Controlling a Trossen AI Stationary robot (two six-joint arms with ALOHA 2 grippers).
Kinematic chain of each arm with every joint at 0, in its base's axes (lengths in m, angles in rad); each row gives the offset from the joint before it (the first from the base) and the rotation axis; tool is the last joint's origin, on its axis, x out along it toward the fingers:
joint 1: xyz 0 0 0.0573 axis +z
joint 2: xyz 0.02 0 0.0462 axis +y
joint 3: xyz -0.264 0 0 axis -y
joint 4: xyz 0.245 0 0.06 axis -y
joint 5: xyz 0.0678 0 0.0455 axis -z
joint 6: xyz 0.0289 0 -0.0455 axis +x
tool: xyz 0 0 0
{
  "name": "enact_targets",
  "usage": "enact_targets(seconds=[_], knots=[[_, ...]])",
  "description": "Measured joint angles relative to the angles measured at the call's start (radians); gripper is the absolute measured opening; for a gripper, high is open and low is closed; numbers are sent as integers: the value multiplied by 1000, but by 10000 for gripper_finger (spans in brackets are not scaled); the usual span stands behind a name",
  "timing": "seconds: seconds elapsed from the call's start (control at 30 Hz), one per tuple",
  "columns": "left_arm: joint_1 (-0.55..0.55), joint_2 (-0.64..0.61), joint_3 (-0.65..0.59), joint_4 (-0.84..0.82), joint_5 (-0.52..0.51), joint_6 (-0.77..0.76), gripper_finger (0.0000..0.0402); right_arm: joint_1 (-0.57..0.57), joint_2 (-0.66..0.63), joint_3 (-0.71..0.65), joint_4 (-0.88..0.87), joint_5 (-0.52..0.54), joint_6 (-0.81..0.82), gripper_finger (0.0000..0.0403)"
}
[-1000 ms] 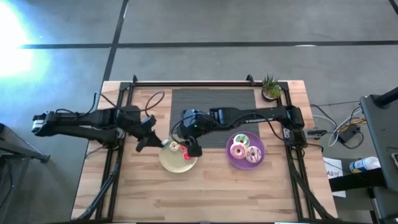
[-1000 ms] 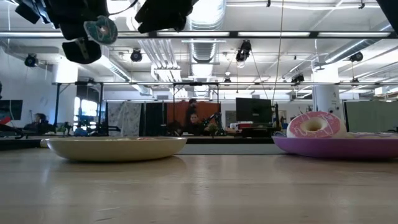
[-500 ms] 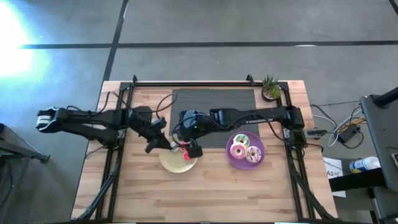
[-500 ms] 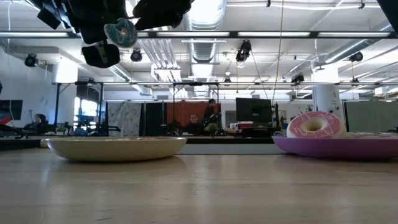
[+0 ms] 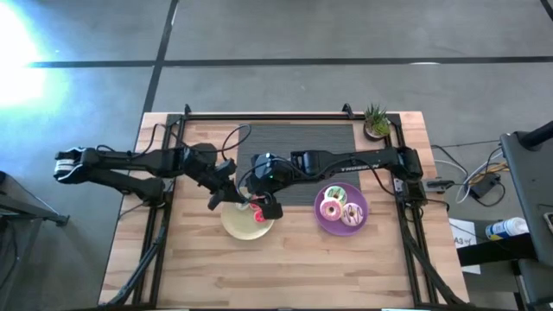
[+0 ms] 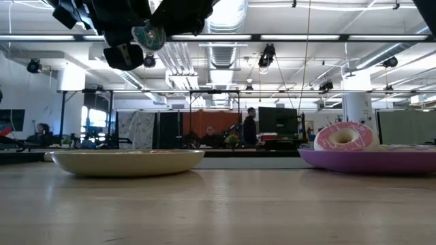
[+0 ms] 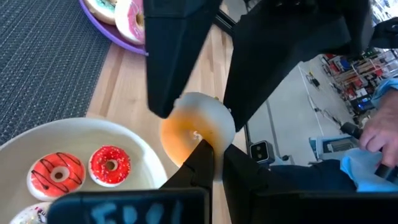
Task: Pick & Place donuts
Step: Put the small blue donut on the white plate
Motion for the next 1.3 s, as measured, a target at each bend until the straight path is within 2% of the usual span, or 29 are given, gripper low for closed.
enact_targets(seconds=[0.2, 0.5, 0.7, 0.83, 1.13, 1.3], knots=[[1, 10, 1, 1, 0, 0, 0, 0, 0, 0, -24, -24, 19, 172], [2, 10, 1, 11, -3, 1, 0, 0, 0, 0, -36, -51, 44, 70], [1, 10, 1, 10, -65, 0, 0, -2, 0, -1, -41, -49, 54, 16], [0, 10, 1, 9, -126, -27, 17, -2, 0, -1, -50, -45, 75, 11], [0, -1, 1, -58, -229, -46, 136, -1, 0, -1, -102, -56, 138, 9], [-25, -40, 1, -134, -241, -91, 157, 1, 0, -5, -98, -170, 259, 9]])
